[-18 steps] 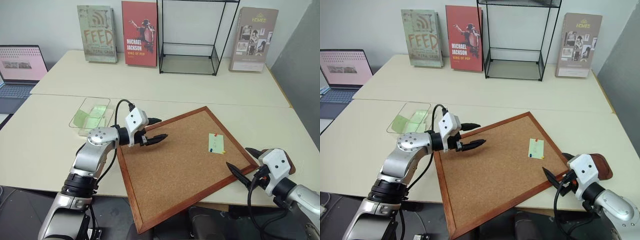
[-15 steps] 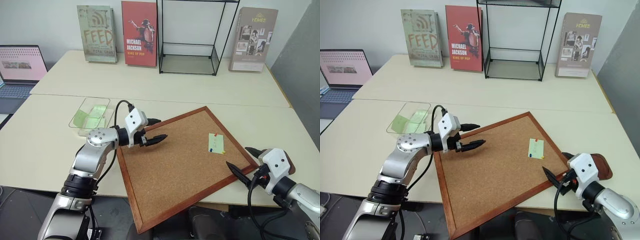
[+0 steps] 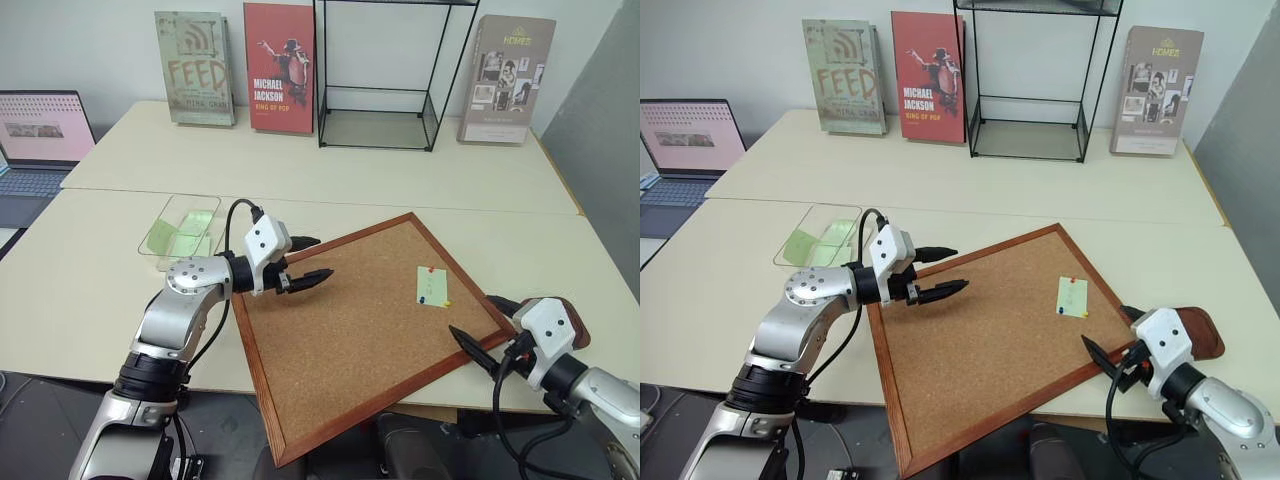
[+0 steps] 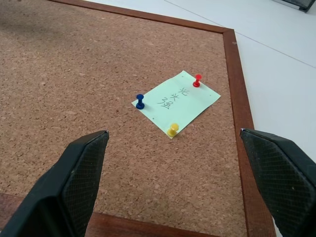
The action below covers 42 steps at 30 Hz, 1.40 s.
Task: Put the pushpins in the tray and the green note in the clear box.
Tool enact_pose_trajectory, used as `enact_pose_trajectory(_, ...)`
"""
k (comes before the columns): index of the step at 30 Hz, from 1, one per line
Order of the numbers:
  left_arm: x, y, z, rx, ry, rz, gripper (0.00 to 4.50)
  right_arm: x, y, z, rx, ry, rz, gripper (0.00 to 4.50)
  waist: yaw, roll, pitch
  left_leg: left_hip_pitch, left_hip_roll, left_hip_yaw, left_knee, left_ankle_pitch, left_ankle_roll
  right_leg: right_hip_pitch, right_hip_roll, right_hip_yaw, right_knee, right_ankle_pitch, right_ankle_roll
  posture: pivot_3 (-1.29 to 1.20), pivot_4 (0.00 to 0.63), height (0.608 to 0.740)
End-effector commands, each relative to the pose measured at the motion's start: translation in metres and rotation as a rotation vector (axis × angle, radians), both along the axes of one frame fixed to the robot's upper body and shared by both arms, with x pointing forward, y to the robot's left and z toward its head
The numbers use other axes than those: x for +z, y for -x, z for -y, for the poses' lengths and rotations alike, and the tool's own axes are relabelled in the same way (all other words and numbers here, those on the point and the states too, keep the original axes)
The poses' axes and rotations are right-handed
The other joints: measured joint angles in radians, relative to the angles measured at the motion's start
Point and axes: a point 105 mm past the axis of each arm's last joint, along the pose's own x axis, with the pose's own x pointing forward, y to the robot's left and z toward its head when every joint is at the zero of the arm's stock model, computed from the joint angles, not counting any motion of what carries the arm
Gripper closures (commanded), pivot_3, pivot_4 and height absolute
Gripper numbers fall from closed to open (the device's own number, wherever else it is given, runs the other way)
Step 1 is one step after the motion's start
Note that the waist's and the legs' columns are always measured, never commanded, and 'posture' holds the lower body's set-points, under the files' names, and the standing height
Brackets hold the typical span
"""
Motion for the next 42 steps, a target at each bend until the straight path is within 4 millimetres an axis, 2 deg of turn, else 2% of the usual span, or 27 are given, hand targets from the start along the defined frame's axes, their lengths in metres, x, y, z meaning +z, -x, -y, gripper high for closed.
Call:
enact_pose_trajectory(1, 0.016, 0.003, 0.007, -0.06, 0.016, 0.045, 1.06, 0.006, 0.002, -0.004, 0.012, 0.0, 0.037, 0.0, 0.0, 0.0, 0.0, 0.0, 0.0, 0.0, 0.0, 0.0, 0.0, 0.0, 0.0, 0.0, 0.0, 0.0, 0.0, 0.0, 0.15, 0.74)
enact_pose_trajectory(5, 0.012, 0.01, 0.022, -0.137, 0.013, 0.057, 1.06, 0.008, 0.003, -0.008, 0.013, -0.004, 0.044, 0.0, 0.0, 0.0, 0.0, 0.0, 0.0, 0.0, 0.0, 0.0, 0.0, 0.0, 0.0, 0.0, 0.0, 0.0, 0.0, 0.0, 0.15, 0.74)
enact_pose_trajectory(8, 0.008, 0.016, 0.034, -0.186, 0.022, 0.041, 1.48, 0.009, 0.003, -0.01, 0.013, -0.006, 0.049, 0.0, 0.0, 0.0, 0.0, 0.0, 0.0, 0.0, 0.0, 0.0, 0.0, 0.0, 0.0, 0.0, 0.0, 0.0, 0.0, 0.0, 0.15, 0.74)
enact_pose_trajectory(18, -0.007, 0.014, 0.06, -0.245, 0.017, 0.063, 3.33, 0.023, 0.0, -0.017, 0.018, -0.031, 0.083, 0.0, 0.001, 0.0, 0.0, 0.0, 0.0, 0.0, 0.001, 0.0, 0.0, 0.0, 0.0, 0.0, 0.0, 0.0, 0.0, 0.0, 0.15, 0.74)
enact_pose_trajectory(24, -0.015, 0.008, 0.075, -0.235, 0.053, 0.065, 4.47, 0.031, -0.012, -0.025, 0.038, -0.065, 0.083, 0.0, 0.0, 0.0, 0.0, 0.0, 0.0, 0.0, 0.001, 0.0, 0.0, 0.0, 0.0, 0.0, 0.0, 0.0, 0.0, 0.0, 0.15, 0.74)
enact_pose_trajectory(30, -0.036, 0.004, 0.083, -0.239, 0.035, 0.031, 4.49, 0.033, -0.039, -0.028, 0.012, -0.073, 0.067, 0.0, -0.002, 0.0, 0.0, 0.0, -0.001, 0.0, 0.0, 0.0, 0.0, 0.0, 0.0, 0.001, 0.0, 0.0, 0.0, 0.0, 0.15, 0.74)
enact_pose_trajectory(35, -0.051, 0.0, 0.081, -0.211, 0.02, -0.016, 4.49, 0.034, -0.062, -0.03, -0.008, -0.088, 0.054, 0.0, -0.003, 0.0, 0.0, 0.0, -0.001, -0.001, 0.0, 0.0, 0.0, 0.0, 0.0, 0.0, 0.0, 0.001, 0.002, 0.0, 0.15, 0.74)
enact_pose_trajectory(42, -0.064, 0.003, 0.078, -0.224, -0.025, -0.055, 4.49, 0.021, -0.096, -0.023, -0.021, -0.04, 0.002, 0.0, -0.006, 0.0, 0.0, 0.0, -0.001, -0.001, 0.0, 0.0, 0.0, 0.0, 0.0, 0.0, 0.0, 0.003, 0.006, 0.0, 0.15, 0.74)
